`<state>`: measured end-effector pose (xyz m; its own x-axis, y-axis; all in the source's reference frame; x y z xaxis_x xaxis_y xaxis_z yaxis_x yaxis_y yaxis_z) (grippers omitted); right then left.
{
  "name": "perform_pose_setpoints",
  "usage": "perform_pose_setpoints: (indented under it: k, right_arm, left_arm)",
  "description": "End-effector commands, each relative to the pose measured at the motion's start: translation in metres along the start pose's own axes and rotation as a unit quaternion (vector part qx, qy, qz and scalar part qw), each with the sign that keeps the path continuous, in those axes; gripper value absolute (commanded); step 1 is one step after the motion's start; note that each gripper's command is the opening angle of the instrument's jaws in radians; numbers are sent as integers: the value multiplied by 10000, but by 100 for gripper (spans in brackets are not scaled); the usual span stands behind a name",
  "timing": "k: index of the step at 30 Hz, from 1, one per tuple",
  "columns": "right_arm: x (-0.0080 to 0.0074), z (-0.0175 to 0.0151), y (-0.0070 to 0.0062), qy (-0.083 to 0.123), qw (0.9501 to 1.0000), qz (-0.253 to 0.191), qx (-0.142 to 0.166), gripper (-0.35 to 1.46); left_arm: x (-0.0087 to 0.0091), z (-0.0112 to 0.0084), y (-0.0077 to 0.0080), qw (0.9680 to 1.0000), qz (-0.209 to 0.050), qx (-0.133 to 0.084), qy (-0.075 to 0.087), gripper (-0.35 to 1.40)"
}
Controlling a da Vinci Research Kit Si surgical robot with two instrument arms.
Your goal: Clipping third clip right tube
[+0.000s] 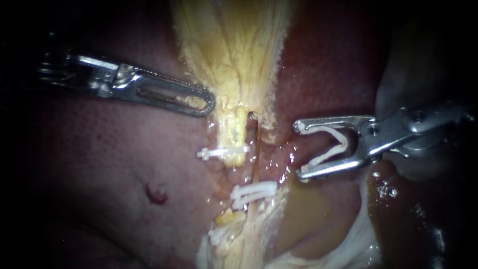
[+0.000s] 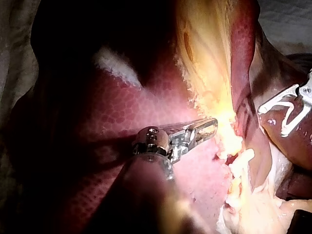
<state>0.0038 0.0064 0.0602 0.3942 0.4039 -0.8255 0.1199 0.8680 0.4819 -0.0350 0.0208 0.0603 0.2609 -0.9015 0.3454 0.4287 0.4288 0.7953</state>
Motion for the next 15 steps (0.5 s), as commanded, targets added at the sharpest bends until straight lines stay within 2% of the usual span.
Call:
perform_pose_setpoints:
  k: [1, 7, 15]
  right_arm:
    - [0, 0, 0, 1, 10000, 1, -1, 50]
    - [0, 1, 0, 2, 10000, 1, 10, 50]
    - [1, 4, 1, 5, 10000, 3, 31, 50]
  left_arm:
    - [0, -1, 0, 10000, 1, 1, 2, -35]
    - [-2, -26, -1, 10000, -5, 64, 40, -35]
    - [-16, -80, -7, 10000, -58, -61, -54, -35]
